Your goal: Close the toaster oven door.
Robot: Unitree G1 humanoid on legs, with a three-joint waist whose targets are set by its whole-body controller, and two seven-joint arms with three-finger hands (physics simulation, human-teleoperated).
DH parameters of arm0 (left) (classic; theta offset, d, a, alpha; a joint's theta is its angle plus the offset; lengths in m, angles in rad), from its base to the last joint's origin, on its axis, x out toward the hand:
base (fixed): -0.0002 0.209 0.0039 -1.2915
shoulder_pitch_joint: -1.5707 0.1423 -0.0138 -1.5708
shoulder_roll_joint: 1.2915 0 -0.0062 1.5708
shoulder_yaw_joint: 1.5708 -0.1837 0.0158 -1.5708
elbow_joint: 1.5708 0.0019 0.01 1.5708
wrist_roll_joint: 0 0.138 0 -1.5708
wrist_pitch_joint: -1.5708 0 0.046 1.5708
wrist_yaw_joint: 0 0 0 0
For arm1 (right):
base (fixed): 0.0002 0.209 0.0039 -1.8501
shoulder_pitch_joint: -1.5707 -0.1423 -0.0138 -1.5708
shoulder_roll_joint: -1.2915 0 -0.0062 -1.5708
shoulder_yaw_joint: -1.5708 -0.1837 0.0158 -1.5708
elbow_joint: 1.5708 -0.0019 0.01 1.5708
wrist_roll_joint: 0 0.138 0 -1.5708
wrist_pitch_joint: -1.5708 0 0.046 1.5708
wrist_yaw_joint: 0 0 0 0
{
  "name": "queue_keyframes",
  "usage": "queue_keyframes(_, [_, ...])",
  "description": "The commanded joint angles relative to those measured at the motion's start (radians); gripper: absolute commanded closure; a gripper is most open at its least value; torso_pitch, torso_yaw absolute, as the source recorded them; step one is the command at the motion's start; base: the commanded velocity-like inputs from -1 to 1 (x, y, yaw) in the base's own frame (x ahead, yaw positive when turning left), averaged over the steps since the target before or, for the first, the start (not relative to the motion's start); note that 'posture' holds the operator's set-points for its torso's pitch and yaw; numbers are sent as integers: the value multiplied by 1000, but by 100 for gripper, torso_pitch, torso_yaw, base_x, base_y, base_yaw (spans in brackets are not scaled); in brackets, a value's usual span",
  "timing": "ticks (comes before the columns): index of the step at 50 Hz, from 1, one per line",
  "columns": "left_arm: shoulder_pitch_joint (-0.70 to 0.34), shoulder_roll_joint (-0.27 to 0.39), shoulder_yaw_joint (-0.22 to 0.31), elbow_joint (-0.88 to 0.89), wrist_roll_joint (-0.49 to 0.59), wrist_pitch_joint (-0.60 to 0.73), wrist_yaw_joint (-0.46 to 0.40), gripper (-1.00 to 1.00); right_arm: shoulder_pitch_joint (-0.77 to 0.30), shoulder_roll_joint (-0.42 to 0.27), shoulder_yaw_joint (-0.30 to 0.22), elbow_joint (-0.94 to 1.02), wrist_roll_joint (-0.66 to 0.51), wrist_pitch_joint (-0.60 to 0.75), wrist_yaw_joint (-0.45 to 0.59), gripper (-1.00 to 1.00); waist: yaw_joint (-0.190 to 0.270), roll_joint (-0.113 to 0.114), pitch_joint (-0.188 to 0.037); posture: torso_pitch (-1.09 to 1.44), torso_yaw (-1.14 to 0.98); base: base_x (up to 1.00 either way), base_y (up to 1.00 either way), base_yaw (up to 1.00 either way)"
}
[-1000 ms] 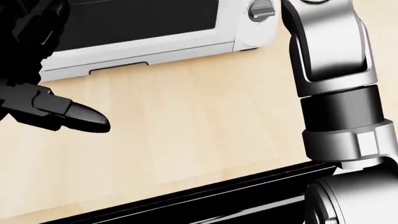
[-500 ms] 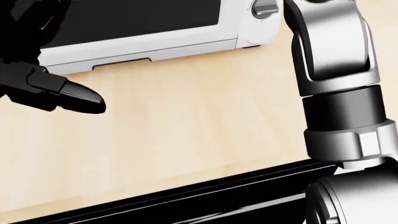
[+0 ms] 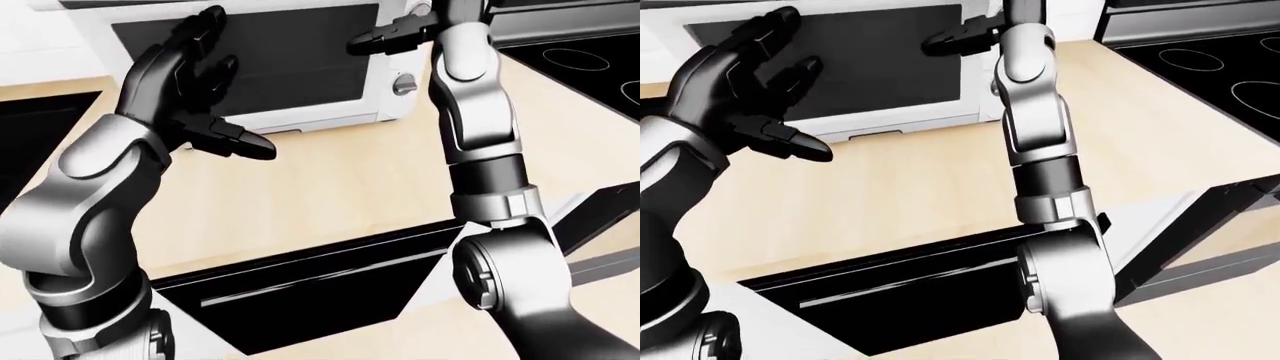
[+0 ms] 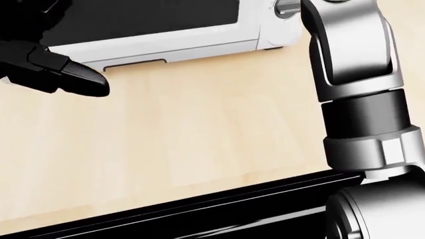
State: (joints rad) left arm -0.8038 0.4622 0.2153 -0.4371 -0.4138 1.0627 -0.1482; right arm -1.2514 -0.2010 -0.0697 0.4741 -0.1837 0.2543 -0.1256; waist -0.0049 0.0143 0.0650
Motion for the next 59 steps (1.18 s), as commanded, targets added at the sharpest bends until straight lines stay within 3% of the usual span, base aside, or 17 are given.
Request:
queue_keyframes(1, [-50,21,40,-24,38,-80,25,-100,-42,-11,-5,-30,-1,-23,-4,-100,1,3,-34,0,0,0,0,0])
queue_keyframes(59, [-178,22,4,382,175,-300,-106,-100,-30,-17,-8,-32,4,-22,-11,-100,1,-3,-34,0,0,0,0,0])
